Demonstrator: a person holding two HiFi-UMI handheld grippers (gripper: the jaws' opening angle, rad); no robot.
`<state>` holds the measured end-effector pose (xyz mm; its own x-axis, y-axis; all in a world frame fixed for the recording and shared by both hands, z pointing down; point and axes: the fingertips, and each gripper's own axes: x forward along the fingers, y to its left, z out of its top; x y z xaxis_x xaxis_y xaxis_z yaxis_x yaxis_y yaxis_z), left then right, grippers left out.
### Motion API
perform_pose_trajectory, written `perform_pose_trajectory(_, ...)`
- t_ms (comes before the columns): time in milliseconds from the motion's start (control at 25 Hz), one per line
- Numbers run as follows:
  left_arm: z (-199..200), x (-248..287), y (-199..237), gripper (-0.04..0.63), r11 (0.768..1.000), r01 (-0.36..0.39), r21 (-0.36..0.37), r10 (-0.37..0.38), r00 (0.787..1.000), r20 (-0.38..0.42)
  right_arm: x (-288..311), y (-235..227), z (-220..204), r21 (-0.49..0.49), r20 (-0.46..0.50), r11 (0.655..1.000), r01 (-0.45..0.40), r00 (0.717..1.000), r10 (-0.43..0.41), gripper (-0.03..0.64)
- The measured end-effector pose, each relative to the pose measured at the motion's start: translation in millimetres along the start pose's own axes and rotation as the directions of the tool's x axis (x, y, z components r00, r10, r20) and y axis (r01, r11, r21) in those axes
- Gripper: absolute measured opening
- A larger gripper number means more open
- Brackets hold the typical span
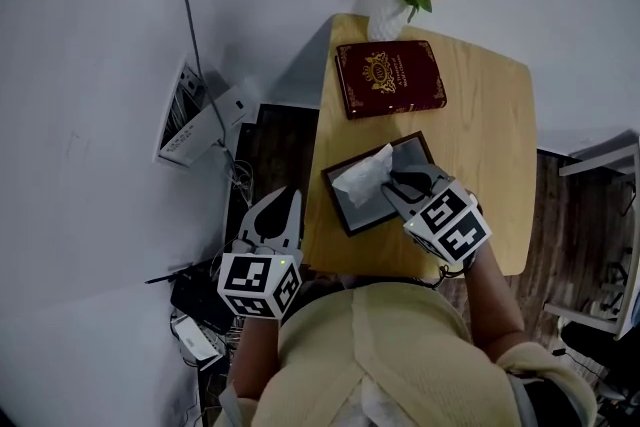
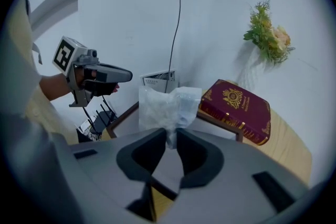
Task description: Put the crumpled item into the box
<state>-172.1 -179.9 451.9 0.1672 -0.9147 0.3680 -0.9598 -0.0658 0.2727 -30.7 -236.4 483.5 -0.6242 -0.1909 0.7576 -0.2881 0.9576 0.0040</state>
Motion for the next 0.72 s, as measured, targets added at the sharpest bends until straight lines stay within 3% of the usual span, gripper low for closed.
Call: perform_pose_trajectory(720, 1.0, 2.4, -3.7, 0.034, 1.0, 0.028, 0.006, -0.028, 1.0, 0.002, -1.2, -3.6, 3.6, 0.011, 0.037, 0.999, 0.041, 0.998, -0.041, 0.15)
